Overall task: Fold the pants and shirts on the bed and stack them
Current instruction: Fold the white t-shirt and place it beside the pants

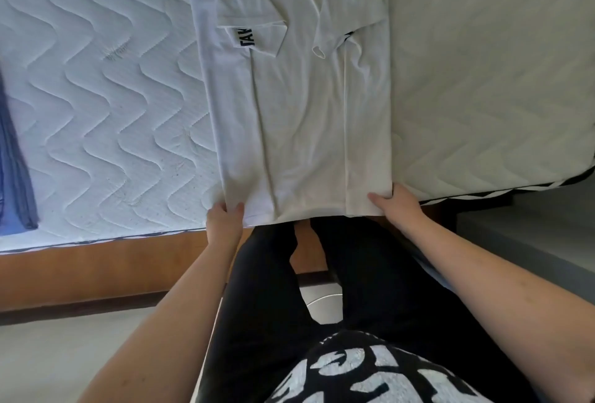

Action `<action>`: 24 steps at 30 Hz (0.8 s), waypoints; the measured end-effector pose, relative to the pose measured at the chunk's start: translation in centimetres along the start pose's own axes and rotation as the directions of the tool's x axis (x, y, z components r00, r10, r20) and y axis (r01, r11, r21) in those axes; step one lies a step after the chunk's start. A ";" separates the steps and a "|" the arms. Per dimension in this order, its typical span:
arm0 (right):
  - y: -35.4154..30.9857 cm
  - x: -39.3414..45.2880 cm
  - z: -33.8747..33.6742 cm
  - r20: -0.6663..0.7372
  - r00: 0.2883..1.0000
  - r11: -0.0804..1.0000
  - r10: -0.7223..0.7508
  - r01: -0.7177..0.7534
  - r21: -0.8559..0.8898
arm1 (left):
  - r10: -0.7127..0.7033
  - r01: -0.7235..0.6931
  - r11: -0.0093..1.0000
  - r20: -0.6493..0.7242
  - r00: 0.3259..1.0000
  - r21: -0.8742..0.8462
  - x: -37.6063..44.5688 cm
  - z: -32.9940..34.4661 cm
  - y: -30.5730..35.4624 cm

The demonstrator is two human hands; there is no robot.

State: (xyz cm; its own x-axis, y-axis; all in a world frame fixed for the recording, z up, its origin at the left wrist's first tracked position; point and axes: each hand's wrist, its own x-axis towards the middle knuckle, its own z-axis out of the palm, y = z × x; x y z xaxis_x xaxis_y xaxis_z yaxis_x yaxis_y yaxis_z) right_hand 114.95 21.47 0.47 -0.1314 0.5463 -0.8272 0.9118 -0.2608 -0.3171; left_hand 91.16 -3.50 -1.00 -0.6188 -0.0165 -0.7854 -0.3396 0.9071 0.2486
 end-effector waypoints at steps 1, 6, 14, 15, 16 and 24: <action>-0.2 -0.6 0.0 -0.007 1.000 0.997 0.008 -0.008 0.071 | 0.026 -0.025 1.000 0.037 0.999 -0.017 -0.4 -0.2 -0.1; -1.9 -4.7 -1.1 -0.186 0.976 0.967 -0.110 0.148 0.207 | 0.119 -0.106 0.982 0.084 0.989 -0.155 -3.6 -2.5 0.2; -3.8 -10.3 -6.6 0.049 0.933 0.909 -0.356 0.358 -0.212 | 0.418 -0.421 0.907 0.199 0.887 -0.029 -7.3 -9.3 0.8; -4.0 -10.9 -7.4 0.100 0.926 0.876 -0.364 0.377 -0.302 | 0.452 -0.470 0.883 0.241 0.859 0.017 -7.7 -10.0 1.0; -4.1 -11.6 -7.8 0.132 0.920 0.844 -0.368 0.390 -0.367 | 0.478 -0.519 0.851 0.290 0.829 0.081 -8.1 -10.6 1.2; -6.4 -16.1 -8.2 -0.109 0.594 0.506 -0.797 0.559 -0.657 | 0.649 -0.640 0.715 0.075 0.757 0.281 -11.9 -12.8 2.3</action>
State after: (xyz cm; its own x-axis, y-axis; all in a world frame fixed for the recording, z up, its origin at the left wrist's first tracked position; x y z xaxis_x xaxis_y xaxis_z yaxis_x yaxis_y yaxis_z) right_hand 114.41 20.93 19.60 -0.7628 0.6188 -0.1879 0.6433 0.6965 -0.3179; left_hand 88.67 -6.62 16.19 -0.6355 0.6077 -0.4763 0.3524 0.7772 0.5213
